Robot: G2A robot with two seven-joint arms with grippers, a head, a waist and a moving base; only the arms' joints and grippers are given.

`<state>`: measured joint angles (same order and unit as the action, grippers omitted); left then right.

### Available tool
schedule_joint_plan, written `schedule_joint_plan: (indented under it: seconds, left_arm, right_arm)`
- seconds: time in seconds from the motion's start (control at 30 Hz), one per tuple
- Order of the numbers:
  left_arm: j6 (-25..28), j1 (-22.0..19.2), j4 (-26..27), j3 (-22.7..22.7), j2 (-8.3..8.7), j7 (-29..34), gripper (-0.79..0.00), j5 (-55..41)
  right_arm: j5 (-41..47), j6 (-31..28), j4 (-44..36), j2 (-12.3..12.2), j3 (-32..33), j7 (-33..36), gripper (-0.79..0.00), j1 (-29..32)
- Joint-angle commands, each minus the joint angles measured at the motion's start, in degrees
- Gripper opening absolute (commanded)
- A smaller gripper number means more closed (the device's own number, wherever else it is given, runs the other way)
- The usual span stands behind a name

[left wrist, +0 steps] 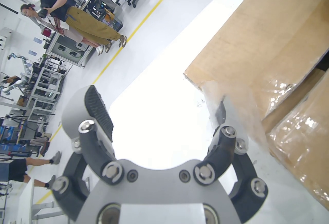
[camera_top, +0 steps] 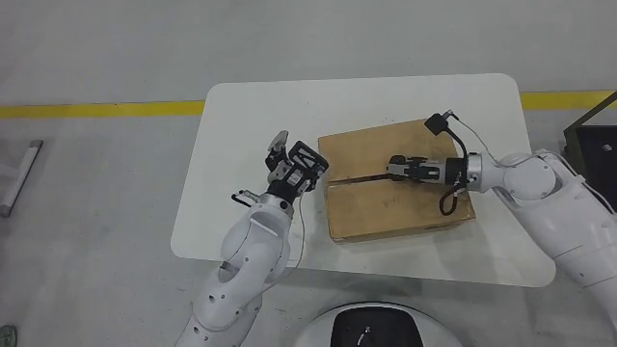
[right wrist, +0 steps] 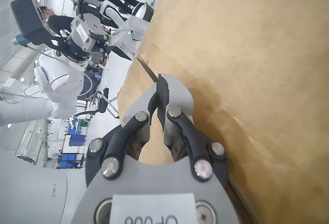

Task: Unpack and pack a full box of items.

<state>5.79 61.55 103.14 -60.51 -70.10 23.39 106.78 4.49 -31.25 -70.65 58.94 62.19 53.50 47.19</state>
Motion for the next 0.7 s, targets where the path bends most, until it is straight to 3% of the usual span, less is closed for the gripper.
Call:
schedule_joint_plan:
  seconds: [0.0,0.37,0.67]
  left_arm:
    - [0.4,-0.4,0.6,0.1,-0.15,0.2,0.0,0.0]
    - [2.7,-7.4,-0.9,3.3,-1.88,0.7,0.0,-0.1]
    - [4.8,-12.1,-3.6,7.4,-3.56,1.1,0.0,0.9]
  right_arm:
    - [-0.2,0.1,-0.1,0.0,0.0,-0.1,-0.785,0.0]
    - [-0.3,-0.1,-0.7,-0.3,1.2,0.0,-0.785,0.3]
    - [0.2,0.0,-2.4,-1.8,7.0,-0.8,-0.785,3.0]
